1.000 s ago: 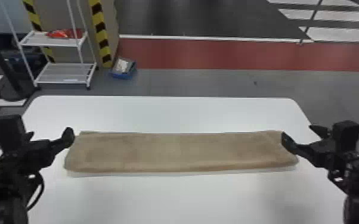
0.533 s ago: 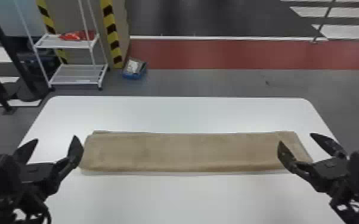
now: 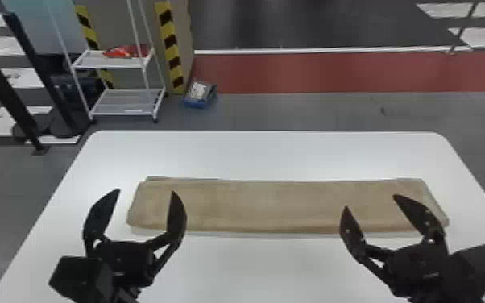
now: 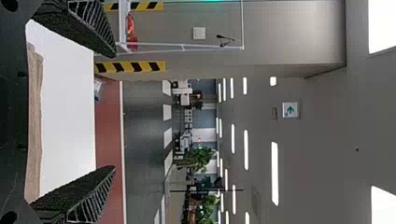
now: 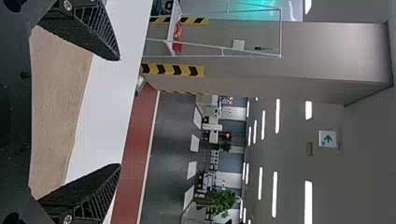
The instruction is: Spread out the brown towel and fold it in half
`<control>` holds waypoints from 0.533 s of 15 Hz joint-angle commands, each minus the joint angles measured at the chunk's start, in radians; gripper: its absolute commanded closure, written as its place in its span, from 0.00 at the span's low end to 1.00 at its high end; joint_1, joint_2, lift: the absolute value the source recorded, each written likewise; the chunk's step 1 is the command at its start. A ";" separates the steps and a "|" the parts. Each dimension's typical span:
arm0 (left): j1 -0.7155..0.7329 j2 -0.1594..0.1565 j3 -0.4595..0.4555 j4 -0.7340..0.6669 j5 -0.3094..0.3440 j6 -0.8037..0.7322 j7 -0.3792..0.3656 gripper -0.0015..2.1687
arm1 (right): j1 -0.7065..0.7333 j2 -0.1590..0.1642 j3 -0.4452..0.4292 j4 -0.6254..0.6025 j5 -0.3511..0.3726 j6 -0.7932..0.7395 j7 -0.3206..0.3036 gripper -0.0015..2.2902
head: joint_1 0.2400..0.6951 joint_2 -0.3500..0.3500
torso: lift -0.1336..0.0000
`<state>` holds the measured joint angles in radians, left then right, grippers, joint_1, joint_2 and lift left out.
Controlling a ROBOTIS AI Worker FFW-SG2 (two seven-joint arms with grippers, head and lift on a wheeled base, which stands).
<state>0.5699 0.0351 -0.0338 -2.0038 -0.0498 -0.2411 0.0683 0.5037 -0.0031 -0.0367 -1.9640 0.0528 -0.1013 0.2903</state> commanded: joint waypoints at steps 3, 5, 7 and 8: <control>-0.002 0.002 -0.055 0.017 -0.058 -0.002 0.007 0.01 | 0.093 0.004 0.103 -0.104 -0.004 0.064 -0.042 0.03 | 1.00 0.58 | 0.58; 0.002 0.002 -0.058 -0.001 -0.064 0.001 0.008 0.01 | 0.102 0.004 0.113 -0.122 -0.004 0.058 -0.042 0.04 | 1.00 0.59 | 0.58; 0.016 0.006 -0.055 -0.027 -0.064 0.007 0.013 0.01 | 0.107 0.004 0.112 -0.136 -0.004 0.048 -0.046 0.04 | 1.00 0.60 | 0.58; 0.018 0.006 -0.052 -0.033 -0.062 0.013 0.015 0.01 | 0.110 0.004 0.112 -0.141 -0.004 0.045 -0.051 0.04 | 1.00 0.61 | 0.58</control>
<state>0.5823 0.0404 -0.0893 -2.0249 -0.1133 -0.2347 0.0814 0.6094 -0.0031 0.0755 -2.0965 0.0491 -0.0502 0.2415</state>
